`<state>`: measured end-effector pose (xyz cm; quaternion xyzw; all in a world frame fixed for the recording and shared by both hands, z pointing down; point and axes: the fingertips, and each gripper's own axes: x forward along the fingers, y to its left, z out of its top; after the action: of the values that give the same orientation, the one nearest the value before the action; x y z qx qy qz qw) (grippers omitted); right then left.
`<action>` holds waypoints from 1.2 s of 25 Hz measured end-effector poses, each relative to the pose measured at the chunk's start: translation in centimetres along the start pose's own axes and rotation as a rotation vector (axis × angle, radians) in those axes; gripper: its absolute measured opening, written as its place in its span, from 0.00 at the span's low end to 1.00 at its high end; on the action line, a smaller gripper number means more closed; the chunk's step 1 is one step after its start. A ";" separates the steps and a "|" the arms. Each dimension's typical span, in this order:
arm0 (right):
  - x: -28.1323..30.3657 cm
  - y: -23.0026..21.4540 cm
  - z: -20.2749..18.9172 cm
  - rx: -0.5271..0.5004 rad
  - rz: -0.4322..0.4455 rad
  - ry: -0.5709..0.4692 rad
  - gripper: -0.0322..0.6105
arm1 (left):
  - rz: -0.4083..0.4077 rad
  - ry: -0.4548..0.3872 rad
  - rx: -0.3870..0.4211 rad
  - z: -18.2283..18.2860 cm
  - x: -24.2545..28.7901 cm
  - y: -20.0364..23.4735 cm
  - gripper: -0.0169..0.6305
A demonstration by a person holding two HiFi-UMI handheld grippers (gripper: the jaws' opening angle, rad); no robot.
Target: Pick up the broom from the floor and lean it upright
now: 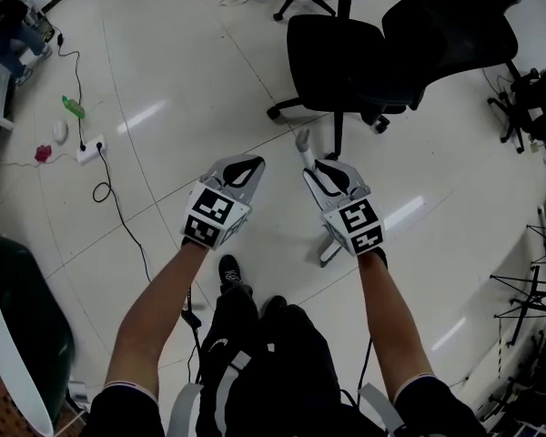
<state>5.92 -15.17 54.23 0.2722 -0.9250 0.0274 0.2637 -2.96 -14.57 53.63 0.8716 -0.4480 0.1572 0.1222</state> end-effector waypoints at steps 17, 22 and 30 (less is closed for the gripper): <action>-20.2 -7.7 1.7 0.297 -0.313 -0.122 0.20 | -0.097 -0.038 0.095 13.5 -0.1 -13.5 0.03; -20.5 -9.8 3.6 0.330 -0.351 -0.142 0.20 | -0.150 -0.052 0.094 15.6 1.8 -13.7 0.03; -18.3 -13.8 4.2 0.348 -0.396 -0.070 0.20 | -0.229 -0.053 0.085 18.2 7.1 -11.7 0.03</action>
<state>24.17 -18.72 40.15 0.4899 -0.8436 0.1244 0.1810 13.48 -19.65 38.81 0.9253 -0.3415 0.1380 0.0904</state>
